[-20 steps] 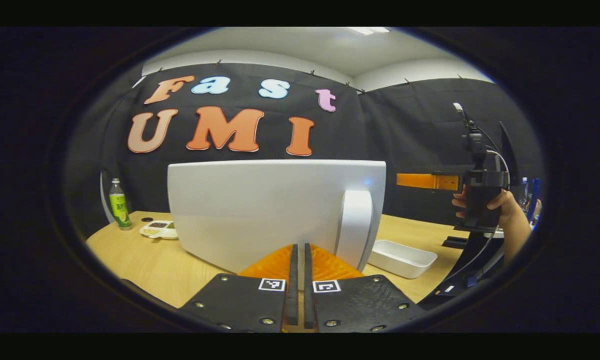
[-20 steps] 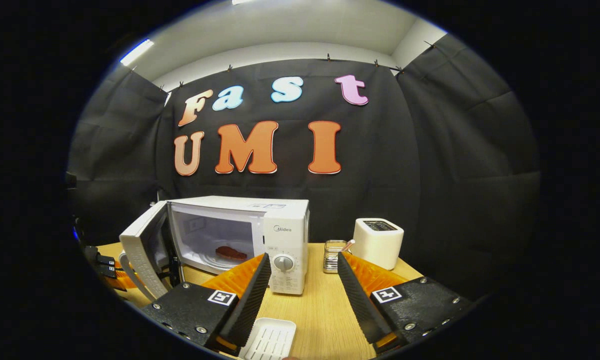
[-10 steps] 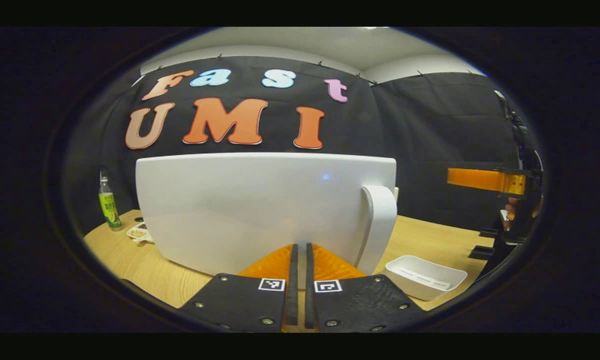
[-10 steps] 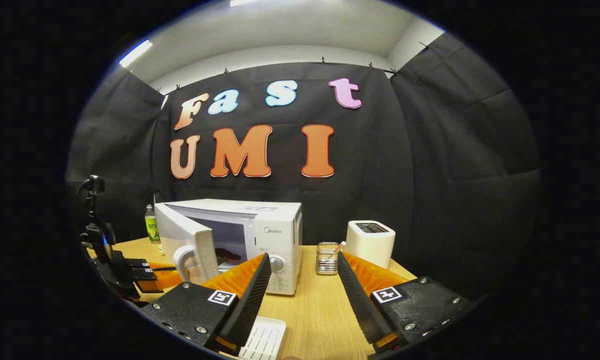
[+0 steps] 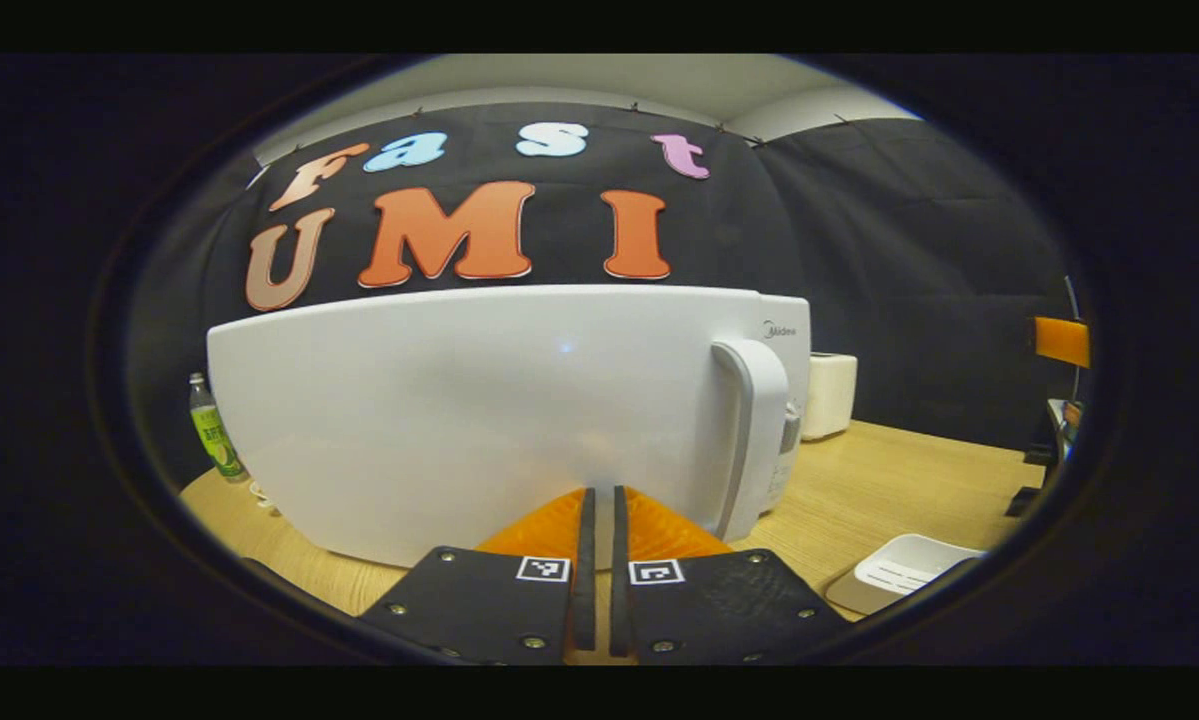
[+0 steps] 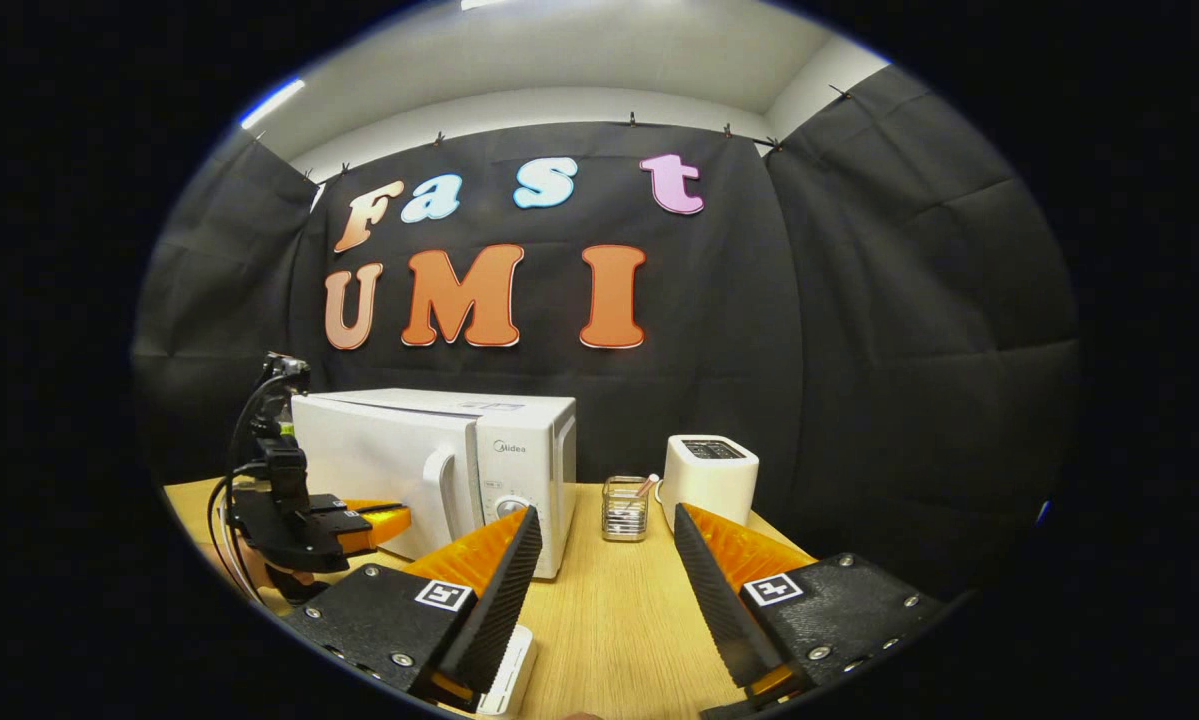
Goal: Open the microwave oven with the left hand, put the food in, and close the microwave oven.
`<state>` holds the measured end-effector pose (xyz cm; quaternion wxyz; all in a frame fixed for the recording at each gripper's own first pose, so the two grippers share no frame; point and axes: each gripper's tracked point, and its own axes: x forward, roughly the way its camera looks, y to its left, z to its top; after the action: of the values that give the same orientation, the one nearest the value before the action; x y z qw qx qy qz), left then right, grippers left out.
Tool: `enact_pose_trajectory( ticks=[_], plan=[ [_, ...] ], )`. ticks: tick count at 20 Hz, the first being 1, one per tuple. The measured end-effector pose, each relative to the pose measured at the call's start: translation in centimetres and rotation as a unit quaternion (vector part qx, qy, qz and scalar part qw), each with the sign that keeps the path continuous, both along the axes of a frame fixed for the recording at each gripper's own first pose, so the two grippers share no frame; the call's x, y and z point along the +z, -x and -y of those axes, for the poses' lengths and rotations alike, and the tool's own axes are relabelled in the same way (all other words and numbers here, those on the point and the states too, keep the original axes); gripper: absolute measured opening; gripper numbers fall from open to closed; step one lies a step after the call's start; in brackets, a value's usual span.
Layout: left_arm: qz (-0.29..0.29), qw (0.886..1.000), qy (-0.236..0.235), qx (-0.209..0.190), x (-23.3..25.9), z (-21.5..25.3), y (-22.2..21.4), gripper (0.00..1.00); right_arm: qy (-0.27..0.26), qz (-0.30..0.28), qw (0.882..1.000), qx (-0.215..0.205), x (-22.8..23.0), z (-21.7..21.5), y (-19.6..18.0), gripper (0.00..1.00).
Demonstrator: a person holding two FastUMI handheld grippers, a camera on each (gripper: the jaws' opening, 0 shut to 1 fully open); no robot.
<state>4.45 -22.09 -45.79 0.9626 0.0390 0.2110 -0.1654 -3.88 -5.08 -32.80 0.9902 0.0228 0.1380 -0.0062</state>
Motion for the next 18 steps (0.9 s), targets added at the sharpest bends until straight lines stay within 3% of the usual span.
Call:
enact_pose_trajectory(
  ticks=[3, 5, 6, 10, 18],
  plan=[
    [0.005, 1.000, -0.008, 0.010, -0.1, 0.5, -0.3, 0.02, 0.000, -0.001, 1.000, -0.005, -0.2, 0.5, -0.3, 0.84],
    [0.021, 0.999, -0.025, 0.019, -0.2, 0.4, -1.0, 0.06, -0.003, -0.001, 1.000, -0.007, -0.3, 0.6, -0.5, 0.84],
    [0.007, 0.999, -0.024, 0.022, -0.5, 0.5, -0.3, 0.00, -0.006, -0.003, 1.000, -0.008, -0.3, 0.5, -0.5, 0.84],
    [0.003, 0.999, -0.035, 0.009, -1.1, 1.0, 0.3, 0.01, -0.006, -0.002, 1.000, -0.002, 0.2, -0.3, -0.4, 0.84],
    [0.072, 0.997, 0.002, 0.016, 13.1, -3.5, 1.0, 0.02, 0.003, 0.021, 1.000, 0.008, 4.8, -2.2, -1.9, 0.85]
  ],
)
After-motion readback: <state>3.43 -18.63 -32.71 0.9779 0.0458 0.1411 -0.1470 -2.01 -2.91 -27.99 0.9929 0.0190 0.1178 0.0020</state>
